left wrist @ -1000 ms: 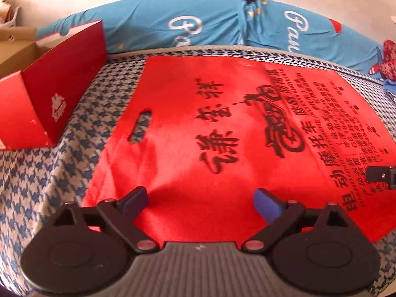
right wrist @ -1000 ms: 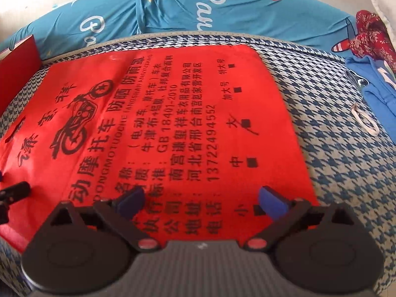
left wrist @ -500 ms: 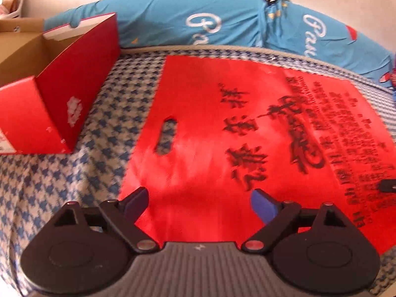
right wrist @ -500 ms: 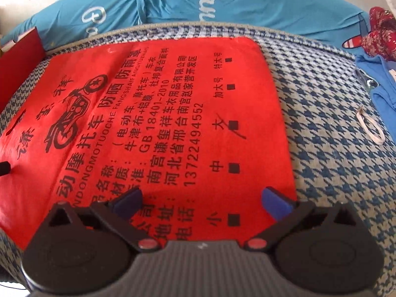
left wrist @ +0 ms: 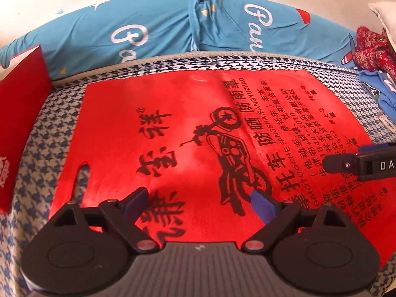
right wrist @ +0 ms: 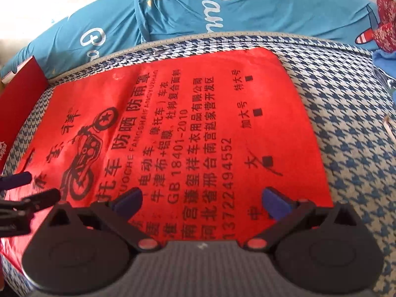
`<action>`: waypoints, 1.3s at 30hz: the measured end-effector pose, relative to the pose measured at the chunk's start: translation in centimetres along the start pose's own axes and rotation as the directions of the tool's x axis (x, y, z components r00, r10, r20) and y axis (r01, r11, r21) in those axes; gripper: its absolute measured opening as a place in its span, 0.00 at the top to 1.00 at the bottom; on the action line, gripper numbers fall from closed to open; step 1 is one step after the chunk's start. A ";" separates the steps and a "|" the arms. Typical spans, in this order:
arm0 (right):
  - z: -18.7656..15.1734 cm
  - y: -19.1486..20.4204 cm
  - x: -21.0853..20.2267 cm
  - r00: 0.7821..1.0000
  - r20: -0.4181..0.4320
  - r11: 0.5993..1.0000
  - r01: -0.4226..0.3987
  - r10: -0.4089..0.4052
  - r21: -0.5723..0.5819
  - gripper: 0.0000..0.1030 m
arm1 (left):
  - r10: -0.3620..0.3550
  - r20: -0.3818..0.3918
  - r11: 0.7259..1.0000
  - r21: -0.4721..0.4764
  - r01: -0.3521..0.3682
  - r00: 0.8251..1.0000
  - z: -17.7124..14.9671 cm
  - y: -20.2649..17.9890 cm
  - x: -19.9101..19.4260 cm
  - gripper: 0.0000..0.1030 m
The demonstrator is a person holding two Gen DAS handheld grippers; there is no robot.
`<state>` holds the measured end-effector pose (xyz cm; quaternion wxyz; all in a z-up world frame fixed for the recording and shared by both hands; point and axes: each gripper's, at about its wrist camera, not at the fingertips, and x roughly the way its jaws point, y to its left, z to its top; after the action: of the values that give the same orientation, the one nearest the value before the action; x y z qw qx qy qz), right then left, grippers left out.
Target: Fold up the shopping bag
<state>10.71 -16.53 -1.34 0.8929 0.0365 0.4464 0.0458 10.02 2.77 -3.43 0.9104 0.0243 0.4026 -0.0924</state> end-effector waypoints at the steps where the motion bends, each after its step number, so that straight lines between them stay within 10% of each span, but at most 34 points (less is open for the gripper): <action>1: 0.2 0.4 0.1 1.000 0.013 1.000 0.013 -0.013 -0.020 0.00 | -0.001 -0.002 1.000 0.000 0.001 1.000 0.0 -0.2 0.4 0.13; 10: 1.0 2.0 2.9 0.997 -0.039 0.988 0.067 -0.073 -0.141 0.00 | 0.067 0.012 0.997 -0.042 -0.066 0.998 -0.4 1.4 1.8 0.02; 22: 1.9 -2.2 3.4 0.983 -0.043 0.984 0.179 -0.179 -0.006 0.00 | 0.201 -0.035 0.963 -0.177 -0.204 0.979 -0.8 6.2 2.0 0.00; 39: 3.8 -0.8 3.6 0.992 -0.008 0.992 0.126 -0.126 -0.013 0.00 | 0.129 0.052 0.987 -0.104 -0.123 0.990 2.3 3.3 2.8 0.03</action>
<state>15.89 -16.98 -2.02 0.8923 0.0025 0.4513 -0.0075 14.17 5.34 -4.00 0.9259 0.0013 0.3776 -0.0148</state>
